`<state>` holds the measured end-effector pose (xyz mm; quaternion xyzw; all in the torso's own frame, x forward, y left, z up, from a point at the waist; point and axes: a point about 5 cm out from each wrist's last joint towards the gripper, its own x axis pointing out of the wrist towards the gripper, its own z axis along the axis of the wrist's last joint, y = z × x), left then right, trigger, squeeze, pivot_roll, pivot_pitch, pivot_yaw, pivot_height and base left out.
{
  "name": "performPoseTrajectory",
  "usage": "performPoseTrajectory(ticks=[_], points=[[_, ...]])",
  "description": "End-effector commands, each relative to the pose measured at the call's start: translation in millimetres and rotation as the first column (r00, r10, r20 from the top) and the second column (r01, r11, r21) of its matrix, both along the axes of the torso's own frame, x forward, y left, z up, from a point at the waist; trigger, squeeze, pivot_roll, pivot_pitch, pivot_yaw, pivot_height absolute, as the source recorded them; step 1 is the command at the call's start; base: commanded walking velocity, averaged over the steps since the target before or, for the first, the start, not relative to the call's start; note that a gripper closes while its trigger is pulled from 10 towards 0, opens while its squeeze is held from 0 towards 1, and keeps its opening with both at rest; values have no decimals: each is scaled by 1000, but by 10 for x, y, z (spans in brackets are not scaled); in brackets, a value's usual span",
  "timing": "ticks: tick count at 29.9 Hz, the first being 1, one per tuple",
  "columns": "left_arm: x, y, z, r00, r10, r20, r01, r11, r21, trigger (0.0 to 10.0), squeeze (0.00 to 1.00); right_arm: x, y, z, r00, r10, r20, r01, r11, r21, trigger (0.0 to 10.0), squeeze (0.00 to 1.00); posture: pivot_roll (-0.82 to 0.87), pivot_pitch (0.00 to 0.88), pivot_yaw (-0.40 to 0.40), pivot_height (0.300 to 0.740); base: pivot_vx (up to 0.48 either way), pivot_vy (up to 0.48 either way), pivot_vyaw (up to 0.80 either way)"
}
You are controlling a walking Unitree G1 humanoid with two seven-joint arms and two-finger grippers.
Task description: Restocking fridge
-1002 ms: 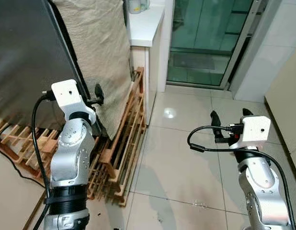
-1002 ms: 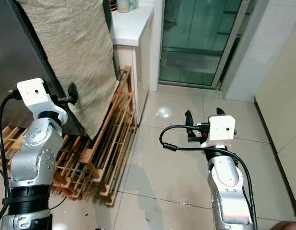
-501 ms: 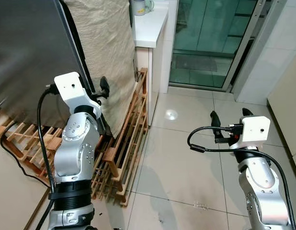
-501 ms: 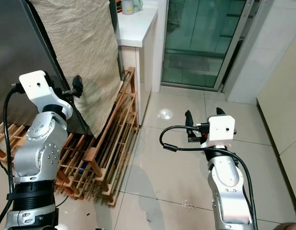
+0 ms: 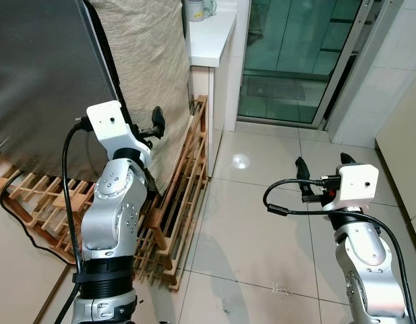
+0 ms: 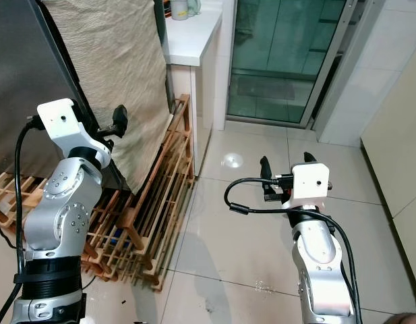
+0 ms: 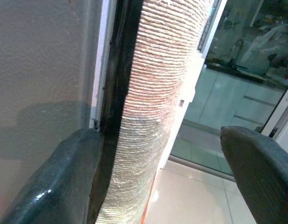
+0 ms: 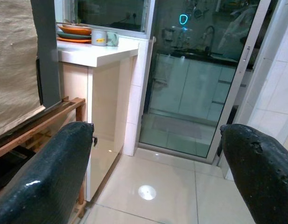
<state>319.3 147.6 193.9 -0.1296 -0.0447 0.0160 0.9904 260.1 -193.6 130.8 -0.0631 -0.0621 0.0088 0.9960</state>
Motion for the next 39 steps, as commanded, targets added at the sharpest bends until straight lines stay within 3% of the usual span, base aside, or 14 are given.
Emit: performPoseTrajectory(ticks=[1,7,11,14,25,31,35,39], points=[[12,-60,11,999,-41,3,41,999,4,10000,0,-12,-8,-28,1000,-3,-8,3,1000,3,10000,0,-130,0,50,740,0,0,0],[68,-109,8,998,-65,6,65,997,41,10000,0,-6,-8,-32,1000,-5,-8,5,1000,4,10000,0,-129,0,51,740,0,0,0],[223,-165,-16,999,-53,13,52,996,74,10000,0,13,12,-39,1000,0,-9,0,1000,6,10000,0,-134,0,49,740,0,0,0],[341,-206,79,999,-32,41,30,998,60,10000,0,24,14,-24,1000,-3,0,3,1000,6,10000,0,-143,0,58,740,0,0,0],[407,-166,-41,999,44,-24,-44,999,-30,10000,0,-10,2,-40,1000,-21,0,21,1000,11,10000,0,-155,0,67,740,0,0,0],[434,-307,10,999,-36,19,36,999,-11,10000,0,-8,-2,-39,1000,-22,-1,22,1000,10,10000,0,-152,0,64,740,0,0,0],[499,-281,0,1000,20,12,-20,1000,10,10000,0,-1,6,-36,1000,-18,-1,18,1000,9,10000,0,-153,0,64,740,0,0,0],[558,-246,-75,996,73,-47,-74,997,-26,10000,0,-6,7,-36,1000,-21,0,21,1000,9,10000,0,-161,0,70,740,0,0,0]])
